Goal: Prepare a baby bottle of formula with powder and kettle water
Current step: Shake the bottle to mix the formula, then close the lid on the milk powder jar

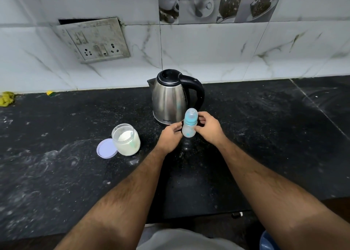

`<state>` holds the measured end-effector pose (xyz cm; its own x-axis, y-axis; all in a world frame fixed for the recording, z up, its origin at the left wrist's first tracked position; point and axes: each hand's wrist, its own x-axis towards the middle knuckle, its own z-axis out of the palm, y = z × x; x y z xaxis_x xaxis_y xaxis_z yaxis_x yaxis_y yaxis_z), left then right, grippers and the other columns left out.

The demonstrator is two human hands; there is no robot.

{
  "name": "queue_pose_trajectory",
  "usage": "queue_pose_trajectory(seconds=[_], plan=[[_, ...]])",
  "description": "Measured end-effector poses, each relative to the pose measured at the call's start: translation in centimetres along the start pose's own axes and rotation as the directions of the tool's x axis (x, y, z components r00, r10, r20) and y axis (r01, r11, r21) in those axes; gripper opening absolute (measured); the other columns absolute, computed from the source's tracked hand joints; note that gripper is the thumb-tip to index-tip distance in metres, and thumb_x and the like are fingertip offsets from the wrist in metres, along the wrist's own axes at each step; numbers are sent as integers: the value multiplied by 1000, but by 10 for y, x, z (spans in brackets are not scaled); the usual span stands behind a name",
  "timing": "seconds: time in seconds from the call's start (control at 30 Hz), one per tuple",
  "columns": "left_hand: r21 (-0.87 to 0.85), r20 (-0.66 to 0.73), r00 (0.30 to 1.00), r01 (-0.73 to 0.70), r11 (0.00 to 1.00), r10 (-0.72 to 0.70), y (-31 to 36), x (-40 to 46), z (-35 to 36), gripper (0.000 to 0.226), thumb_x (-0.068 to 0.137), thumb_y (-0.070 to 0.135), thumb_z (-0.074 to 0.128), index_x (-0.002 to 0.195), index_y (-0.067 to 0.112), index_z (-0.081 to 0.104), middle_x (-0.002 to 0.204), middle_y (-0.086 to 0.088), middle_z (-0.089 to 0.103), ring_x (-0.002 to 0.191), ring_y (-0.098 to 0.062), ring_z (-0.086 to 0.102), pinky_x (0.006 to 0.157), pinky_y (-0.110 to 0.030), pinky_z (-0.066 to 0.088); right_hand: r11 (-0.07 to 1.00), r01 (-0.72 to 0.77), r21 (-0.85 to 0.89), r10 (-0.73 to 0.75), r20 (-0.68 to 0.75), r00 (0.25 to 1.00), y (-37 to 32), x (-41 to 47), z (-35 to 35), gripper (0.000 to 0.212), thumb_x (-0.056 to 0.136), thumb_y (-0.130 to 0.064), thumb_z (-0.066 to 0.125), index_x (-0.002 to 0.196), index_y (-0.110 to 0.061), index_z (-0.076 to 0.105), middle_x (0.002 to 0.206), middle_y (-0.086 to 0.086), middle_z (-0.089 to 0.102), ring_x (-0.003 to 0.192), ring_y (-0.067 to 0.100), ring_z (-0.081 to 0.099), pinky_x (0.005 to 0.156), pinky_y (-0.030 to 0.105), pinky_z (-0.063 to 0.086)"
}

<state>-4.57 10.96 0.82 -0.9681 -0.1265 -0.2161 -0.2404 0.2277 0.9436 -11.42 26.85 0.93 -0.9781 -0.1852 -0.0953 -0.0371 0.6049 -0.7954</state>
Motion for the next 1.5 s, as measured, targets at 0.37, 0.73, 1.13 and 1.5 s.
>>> queue_pose_trajectory(seconds=[0.37,0.73,1.13,1.5], plan=[[60,-117,993,11,998,-4,-70,-56,-30,32,91,6,58,118,20,69,110,8,72,97,-2,67,99,-37,53,986,120,-118,-140,-181,973,-7,-79,56,9,79,-9,68,84,-15,66,85,-3,60,74,13,61,75,31,53],[104,-367,929,91,990,-47,-104,-113,-132,25,90,2,61,108,15,72,97,7,73,88,5,66,89,-15,51,986,167,8,-167,55,984,-57,-86,151,16,79,-13,75,93,-16,66,90,-2,63,71,10,58,78,31,55],[604,-290,956,210,768,-34,-95,-73,-218,85,75,34,80,147,16,41,151,-5,42,137,-28,38,112,-45,34,996,85,-20,-76,288,955,-89,-55,184,121,56,-33,92,153,-22,21,154,1,37,142,21,34,115,42,32],[796,-135,985,173,580,-108,-94,-50,-217,90,79,36,77,153,24,27,159,2,29,143,-28,28,112,-49,31,993,52,106,-76,234,969,-110,-57,186,85,56,-30,91,128,-30,46,120,-15,61,112,9,57,96,31,46]])
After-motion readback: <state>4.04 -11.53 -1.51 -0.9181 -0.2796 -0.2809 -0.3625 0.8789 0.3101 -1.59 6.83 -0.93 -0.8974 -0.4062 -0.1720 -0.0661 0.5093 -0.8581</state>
